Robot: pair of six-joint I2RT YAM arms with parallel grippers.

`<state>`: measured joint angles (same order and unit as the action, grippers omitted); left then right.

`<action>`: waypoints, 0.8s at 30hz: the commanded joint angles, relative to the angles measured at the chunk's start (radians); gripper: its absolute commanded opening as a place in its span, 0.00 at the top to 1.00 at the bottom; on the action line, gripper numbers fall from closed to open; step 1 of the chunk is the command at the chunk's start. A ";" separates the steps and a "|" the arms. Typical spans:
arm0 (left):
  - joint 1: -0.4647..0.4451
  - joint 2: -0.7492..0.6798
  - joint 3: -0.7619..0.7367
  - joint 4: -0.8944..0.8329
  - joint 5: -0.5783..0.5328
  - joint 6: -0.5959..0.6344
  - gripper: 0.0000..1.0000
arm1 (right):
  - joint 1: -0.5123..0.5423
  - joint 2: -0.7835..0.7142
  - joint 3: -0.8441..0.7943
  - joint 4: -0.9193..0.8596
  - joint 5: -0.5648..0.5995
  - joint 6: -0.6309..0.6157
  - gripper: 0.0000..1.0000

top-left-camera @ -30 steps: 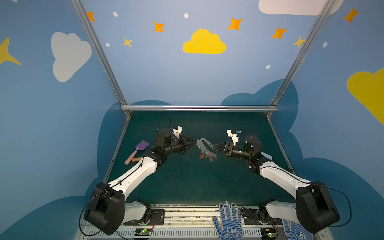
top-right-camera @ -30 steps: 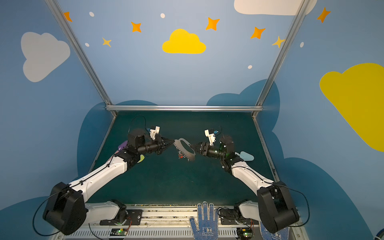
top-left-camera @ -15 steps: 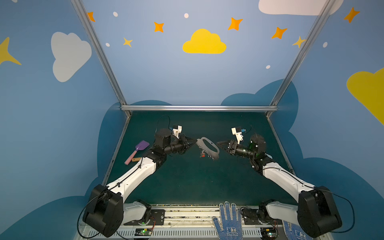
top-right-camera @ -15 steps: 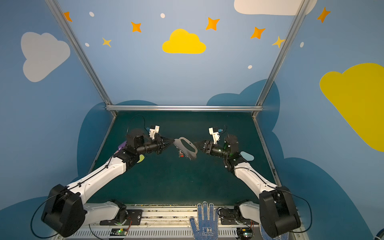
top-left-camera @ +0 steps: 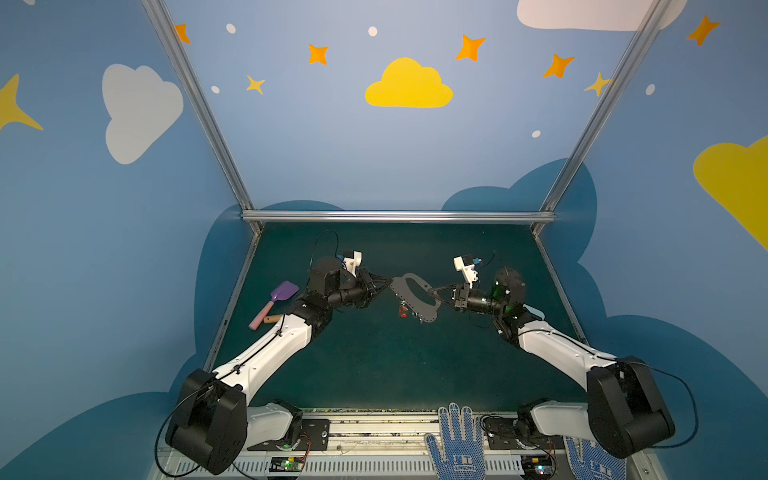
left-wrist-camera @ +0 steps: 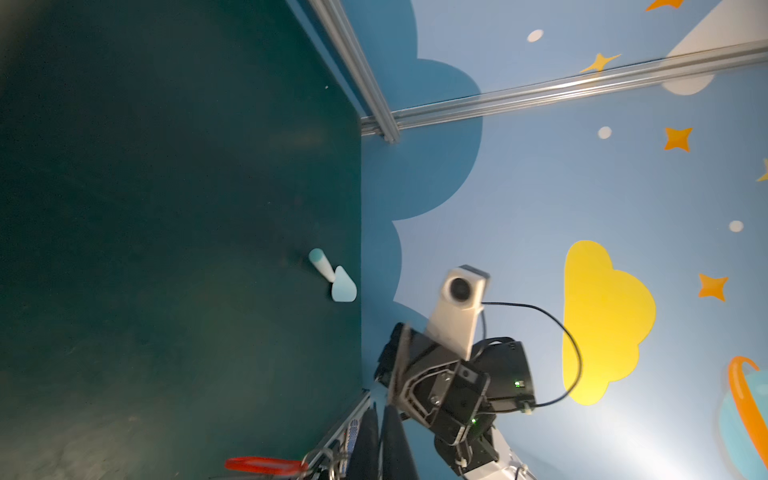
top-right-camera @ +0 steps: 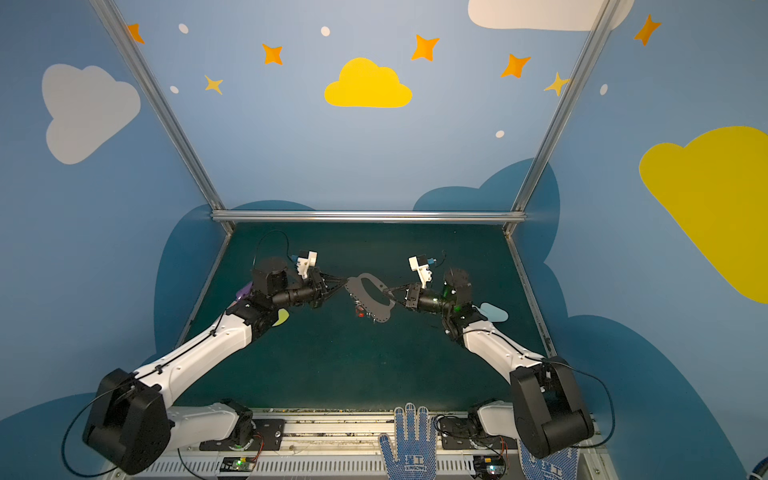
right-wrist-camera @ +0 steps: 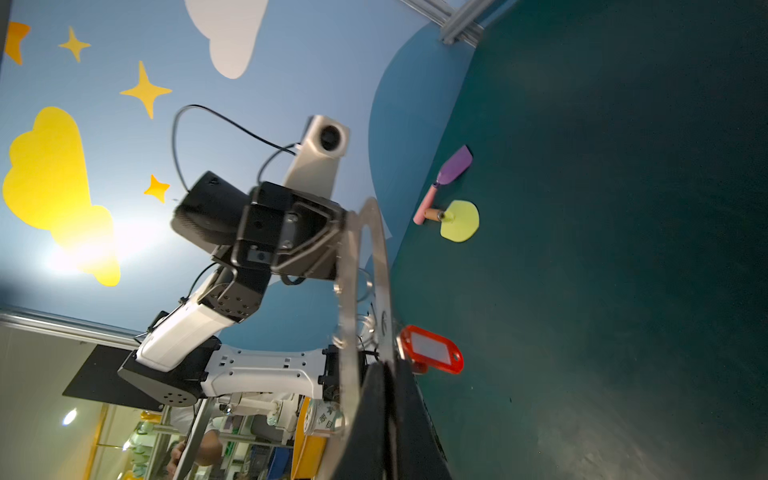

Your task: Put the keys on the keyring

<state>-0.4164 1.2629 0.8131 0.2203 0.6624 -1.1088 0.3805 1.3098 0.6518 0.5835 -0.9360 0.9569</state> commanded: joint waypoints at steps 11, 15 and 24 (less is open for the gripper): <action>0.073 -0.080 -0.094 -0.181 -0.152 0.005 0.42 | 0.103 -0.142 0.302 -0.830 0.352 -0.637 1.00; 0.102 -0.114 -0.155 -0.202 -0.176 -0.019 0.40 | 0.192 -0.144 0.424 -0.995 0.543 -0.818 1.00; 0.135 -0.175 -0.225 -0.231 -0.201 -0.039 0.33 | 0.263 -0.119 0.613 -1.086 0.679 -1.005 1.00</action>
<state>-0.2939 1.1164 0.5995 0.0082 0.4828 -1.1431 0.6281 1.1866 1.2095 -0.4484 -0.3248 0.0486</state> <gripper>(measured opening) 0.666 0.048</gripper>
